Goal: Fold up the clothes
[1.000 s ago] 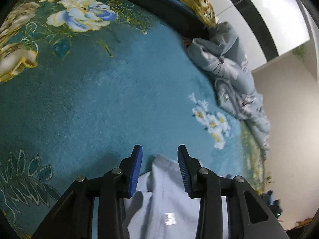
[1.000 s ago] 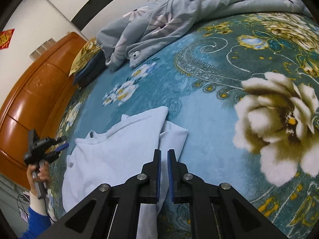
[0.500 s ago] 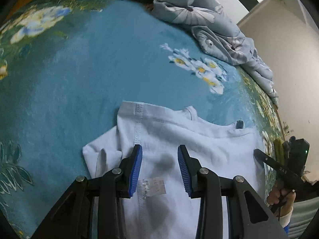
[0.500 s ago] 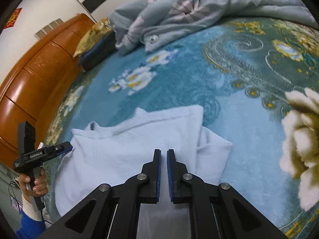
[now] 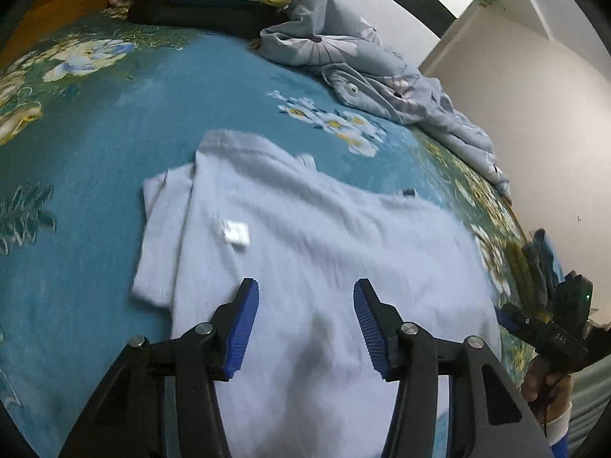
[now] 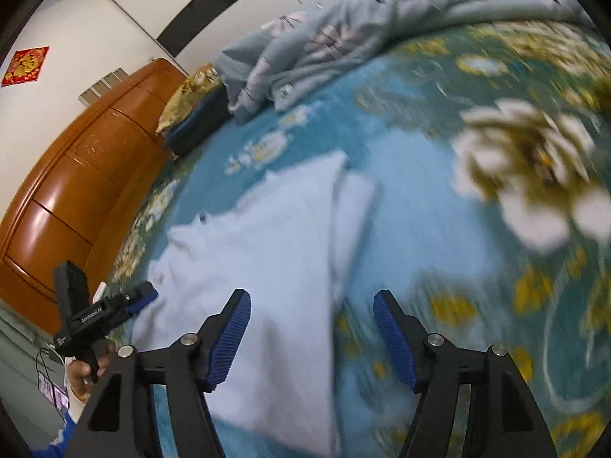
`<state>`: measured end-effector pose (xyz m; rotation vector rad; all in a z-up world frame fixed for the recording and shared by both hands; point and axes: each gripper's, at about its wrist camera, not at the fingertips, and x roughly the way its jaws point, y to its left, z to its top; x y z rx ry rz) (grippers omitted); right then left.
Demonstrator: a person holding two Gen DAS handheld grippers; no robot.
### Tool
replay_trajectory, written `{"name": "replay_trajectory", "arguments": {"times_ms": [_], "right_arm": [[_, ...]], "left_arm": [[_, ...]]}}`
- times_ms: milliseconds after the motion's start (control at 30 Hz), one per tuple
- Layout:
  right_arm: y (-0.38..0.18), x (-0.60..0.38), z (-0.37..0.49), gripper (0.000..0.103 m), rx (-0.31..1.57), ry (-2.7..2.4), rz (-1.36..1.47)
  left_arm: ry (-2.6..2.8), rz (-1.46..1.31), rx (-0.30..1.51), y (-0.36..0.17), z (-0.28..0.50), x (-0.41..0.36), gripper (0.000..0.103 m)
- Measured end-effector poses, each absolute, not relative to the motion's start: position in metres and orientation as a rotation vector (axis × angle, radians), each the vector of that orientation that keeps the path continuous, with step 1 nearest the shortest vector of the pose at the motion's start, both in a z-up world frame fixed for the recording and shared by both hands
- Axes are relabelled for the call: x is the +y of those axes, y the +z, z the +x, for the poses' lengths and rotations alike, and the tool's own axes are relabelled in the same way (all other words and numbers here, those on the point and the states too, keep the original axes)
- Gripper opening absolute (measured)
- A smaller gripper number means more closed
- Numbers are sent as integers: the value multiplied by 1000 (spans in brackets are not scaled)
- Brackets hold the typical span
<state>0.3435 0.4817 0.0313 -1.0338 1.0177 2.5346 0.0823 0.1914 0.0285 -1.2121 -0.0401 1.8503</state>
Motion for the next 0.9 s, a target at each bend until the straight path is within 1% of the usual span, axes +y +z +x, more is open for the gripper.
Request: {"name": "replay_trajectory", "arguments": {"times_ms": [33,100,167,233,267,333,533,600,800,867,900], "right_arm": [[28,480,350,71,1031,2538,-1025],[24,477,359,75,1055,2552,-991],[22,477,362,79,1066,2577,-951],[23,474,360,85,1060,2600,-931],[24,473,357,87,1060,2620,-926],[24,472,350,89,1078,2668,-924],[17,482,329,89,1142,2685,-972],[16,489,322,89,1189,2677,-973],[15,493,305,90,1202,2666,-987],[15,490,299,90,1184,2668,-996],[14,489,298,90,1182,2667,-993]], "left_arm": [[1843,-1214,-49,26,85,189,60],[1840,-1205,-82,25,86,183,62],[1828,-1214,-111,25,87,180,66],[1812,-1223,-139,24,88,180,75],[1800,-1225,-129,23,90,181,76],[1813,-1233,-47,25,94,188,76],[1780,-1246,-23,41,109,203,76],[1739,-1229,19,45,121,217,76],[1673,-1220,115,42,140,259,76],[1651,-1214,116,38,144,268,74],[1644,-1218,105,35,145,270,67]]}}
